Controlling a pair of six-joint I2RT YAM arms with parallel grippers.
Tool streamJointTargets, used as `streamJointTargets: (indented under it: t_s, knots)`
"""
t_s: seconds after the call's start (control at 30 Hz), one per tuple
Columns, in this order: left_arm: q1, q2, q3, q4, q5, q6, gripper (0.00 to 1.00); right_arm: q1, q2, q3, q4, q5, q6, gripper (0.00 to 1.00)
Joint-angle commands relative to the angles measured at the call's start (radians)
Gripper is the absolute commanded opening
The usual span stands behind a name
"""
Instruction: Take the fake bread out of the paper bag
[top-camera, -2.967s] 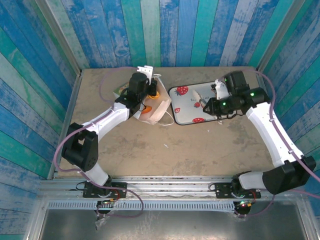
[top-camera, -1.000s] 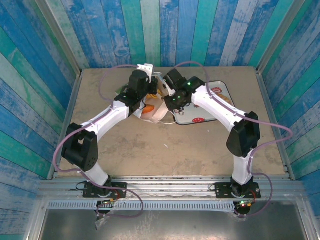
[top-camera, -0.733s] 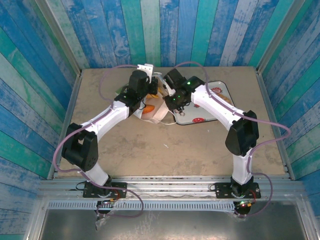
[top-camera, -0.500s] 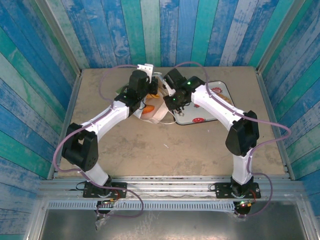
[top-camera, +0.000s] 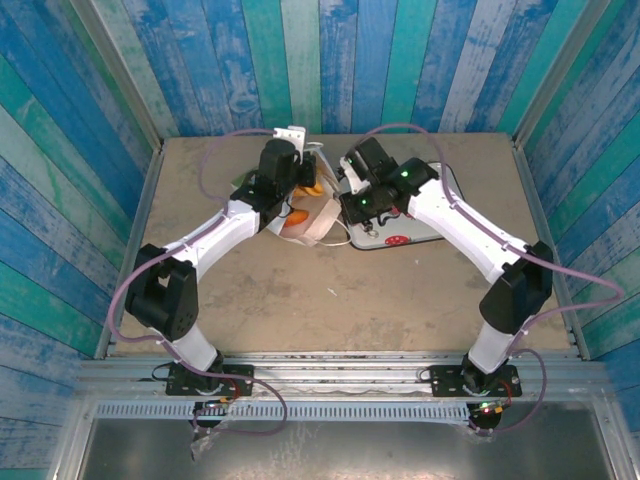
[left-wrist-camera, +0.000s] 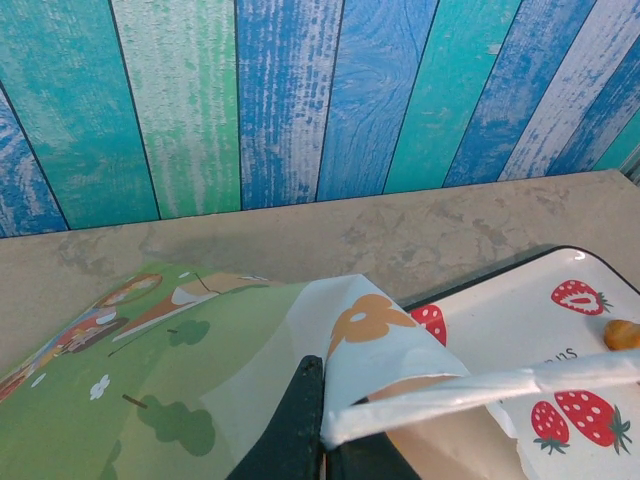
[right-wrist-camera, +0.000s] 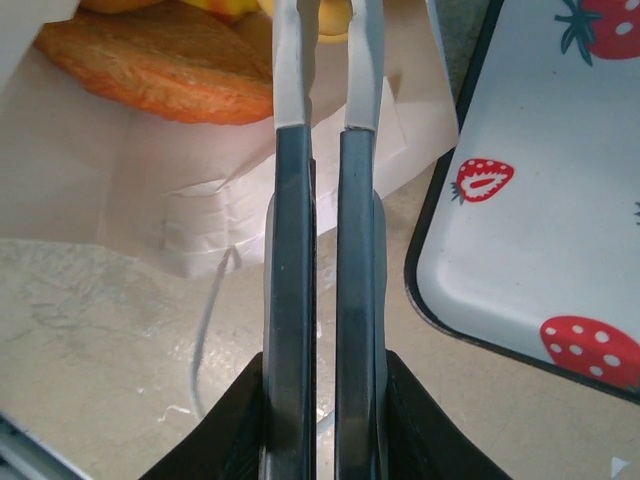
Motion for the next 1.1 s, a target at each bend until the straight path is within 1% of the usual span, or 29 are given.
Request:
streamJointTargets:
  t_s: [0.0,0.17,0.3,0.43,0.53,0.73,0.8,0.9,1.0,1.07]
  knots:
    - [-0.002,0.039,0.037,0.033,-0.020,-0.020,0.00,-0.015,-0.056,-0.038,0.019,-0.070,0.034,0.24]
    - [-0.001,0.037,0.037,0.033,-0.028,-0.026,0.00,-0.041,-0.150,-0.132,0.030,-0.147,0.058,0.24]
    - [-0.001,0.037,0.040,0.034,-0.058,-0.044,0.00,-0.090,-0.243,-0.216,0.040,-0.220,0.076,0.24]
    - [-0.001,0.044,0.052,0.027,-0.062,-0.050,0.00,-0.167,-0.348,-0.297,0.060,-0.314,0.090,0.25]
    - [0.000,0.047,0.055,0.026,-0.057,-0.054,0.00,-0.244,-0.427,-0.342,0.070,-0.375,0.096,0.25]
    - [-0.001,0.045,0.055,0.023,-0.053,-0.053,0.00,-0.437,-0.555,-0.413,0.084,-0.396,0.094,0.26]
    - [-0.001,0.044,0.054,0.023,-0.052,-0.051,0.00,-0.514,-0.562,-0.427,0.086,-0.434,0.075,0.27]
    - [-0.001,0.046,0.058,0.026,-0.041,-0.053,0.00,-0.634,-0.527,-0.441,0.088,-0.512,0.047,0.26]
    - [-0.001,0.052,0.072,0.017,-0.023,-0.056,0.00,-0.728,-0.458,-0.433,0.091,-0.574,0.008,0.26]
    - [-0.001,0.053,0.072,0.017,-0.018,-0.055,0.00,-0.785,-0.390,-0.413,0.091,-0.641,-0.025,0.26]
